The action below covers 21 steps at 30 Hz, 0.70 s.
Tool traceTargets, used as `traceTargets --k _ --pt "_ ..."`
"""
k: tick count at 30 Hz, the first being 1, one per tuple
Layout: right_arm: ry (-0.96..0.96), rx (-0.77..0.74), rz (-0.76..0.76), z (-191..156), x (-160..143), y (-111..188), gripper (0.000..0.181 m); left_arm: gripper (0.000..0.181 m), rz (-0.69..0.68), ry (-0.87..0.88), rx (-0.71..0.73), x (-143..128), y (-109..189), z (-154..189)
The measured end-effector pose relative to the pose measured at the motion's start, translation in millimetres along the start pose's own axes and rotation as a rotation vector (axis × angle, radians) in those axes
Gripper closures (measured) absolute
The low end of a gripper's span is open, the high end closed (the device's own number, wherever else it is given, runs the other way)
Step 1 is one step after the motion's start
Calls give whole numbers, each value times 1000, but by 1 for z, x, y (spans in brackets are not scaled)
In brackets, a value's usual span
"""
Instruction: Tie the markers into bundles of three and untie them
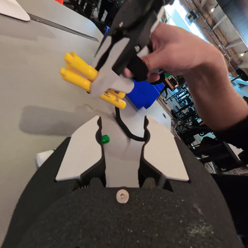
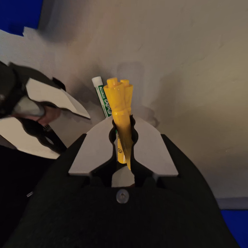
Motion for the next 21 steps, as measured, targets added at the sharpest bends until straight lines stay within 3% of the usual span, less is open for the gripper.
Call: traceTargets --k 4,10,16,21 --pt "-41 47 40 -5 9 -1 163 108 -42 38 26 -19 -18 -4" --pt "-109 118 122 -12 23 3 163 107 79 223 46 -15 -41 -17" --pt "-198 172 203 -9 35 3 163 106 13 57 312 -13 -56 -37" --pt "-349 224 299 0 53 -3 163 106 -135 -14 421 -11 -67 -50"
Point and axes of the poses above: each gripper's, where its closed fingertips meet, y back along the fingers, x out of its top, z = x × y across the jaws, the point moved 2 cm from there along y, back along the fingers, and after that the axes turned 12 degrees about z, right-handed, at the moved point
